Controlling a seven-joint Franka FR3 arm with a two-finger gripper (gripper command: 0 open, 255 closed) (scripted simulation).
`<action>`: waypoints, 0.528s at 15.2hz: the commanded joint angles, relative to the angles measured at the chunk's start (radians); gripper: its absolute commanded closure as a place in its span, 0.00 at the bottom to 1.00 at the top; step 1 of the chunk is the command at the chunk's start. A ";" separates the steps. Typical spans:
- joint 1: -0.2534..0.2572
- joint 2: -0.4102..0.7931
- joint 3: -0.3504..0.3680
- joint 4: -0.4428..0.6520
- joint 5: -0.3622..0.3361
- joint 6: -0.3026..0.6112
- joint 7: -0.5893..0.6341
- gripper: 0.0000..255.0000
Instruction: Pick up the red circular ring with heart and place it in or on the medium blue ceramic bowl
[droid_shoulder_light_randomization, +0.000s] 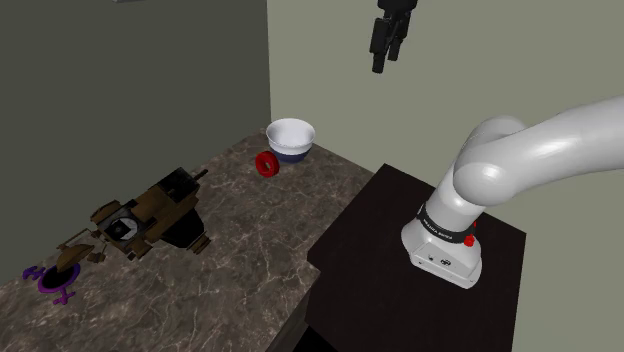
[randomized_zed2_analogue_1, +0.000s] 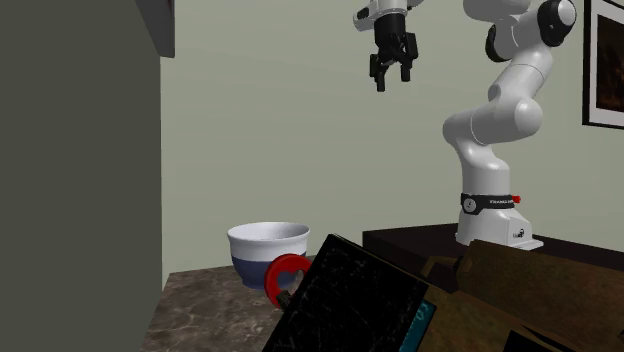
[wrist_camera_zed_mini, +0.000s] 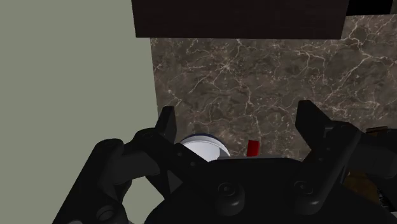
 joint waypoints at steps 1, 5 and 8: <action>0.000 0.000 0.000 0.000 0.000 0.000 0.000 0.00; 0.007 0.077 -0.003 -0.061 0.026 0.143 0.021 0.00; 0.013 0.150 -0.004 -0.093 0.046 0.252 0.033 0.00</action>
